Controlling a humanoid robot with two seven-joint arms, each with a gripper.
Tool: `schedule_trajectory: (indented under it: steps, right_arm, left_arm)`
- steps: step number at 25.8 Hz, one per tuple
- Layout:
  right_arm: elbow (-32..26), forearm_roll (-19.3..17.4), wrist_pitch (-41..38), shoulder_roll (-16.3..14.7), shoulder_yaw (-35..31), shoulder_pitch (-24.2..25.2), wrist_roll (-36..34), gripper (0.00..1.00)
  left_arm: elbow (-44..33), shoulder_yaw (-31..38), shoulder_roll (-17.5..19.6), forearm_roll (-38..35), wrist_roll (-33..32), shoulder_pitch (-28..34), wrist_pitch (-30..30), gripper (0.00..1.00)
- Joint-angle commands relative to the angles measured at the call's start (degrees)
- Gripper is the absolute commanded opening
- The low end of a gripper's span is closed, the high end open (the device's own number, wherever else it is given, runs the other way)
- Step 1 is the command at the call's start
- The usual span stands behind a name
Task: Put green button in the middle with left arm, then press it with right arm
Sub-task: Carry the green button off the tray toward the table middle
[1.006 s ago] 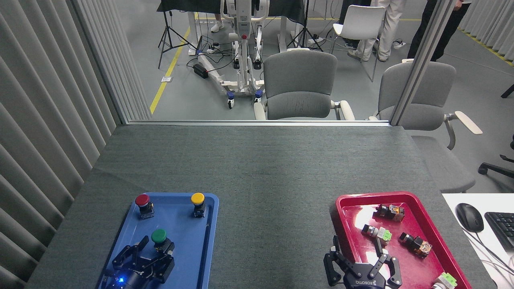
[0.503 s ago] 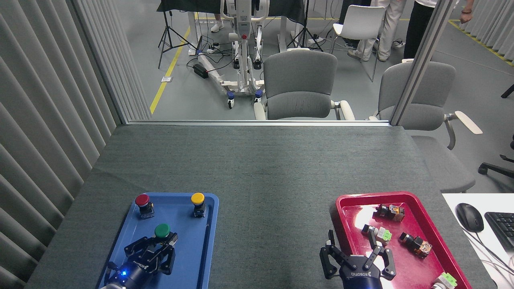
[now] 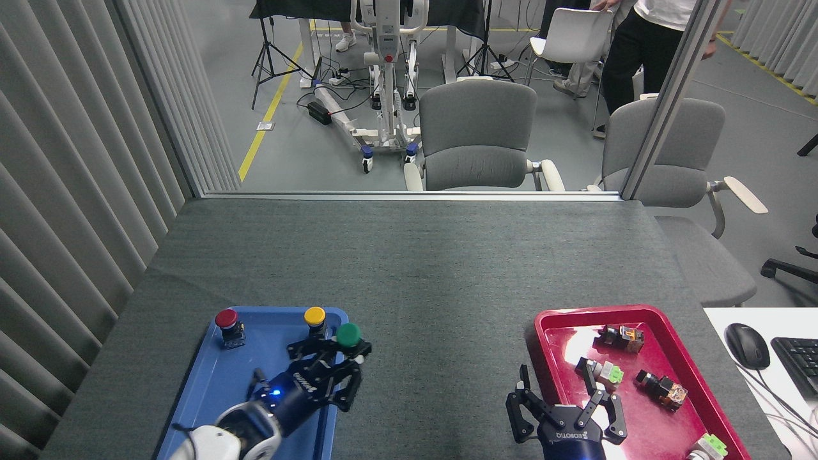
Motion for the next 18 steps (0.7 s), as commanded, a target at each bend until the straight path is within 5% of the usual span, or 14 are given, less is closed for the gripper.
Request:
schedule_trajectory:
  steps: [1, 9, 15, 18]
  right_arm:
    - [-0.1, 0.1, 0.0, 0.0, -0.1, 0.0, -0.1, 0.99]
    - [0.4, -0.1, 0.8, -1.1, -1.2, 0.3, -5.1, 0.99]
    - [0.5, 0.1, 0.2, 0.6, -1.5, 0.7, -3.7, 0.99]
    - [0.5, 0.1, -0.7, 0.4, -1.3, 0.7, -1.4, 0.99]
  left_arm:
    - [8.3, -6.9, -6.7, 0.1, -1.0, -5.5, 1.7, 0.0]
    - [24.1, -7.4, -17.5, -1.2, -1.3, -9.4, 0.9, 0.0]
    - [27.9, -7.8, -20.6, -1.4, -1.4, -9.4, 1.2, 0.0]
    - [29.0, -7.7, -20.6, -1.3, -1.3, -9.3, 1.9, 0.08]
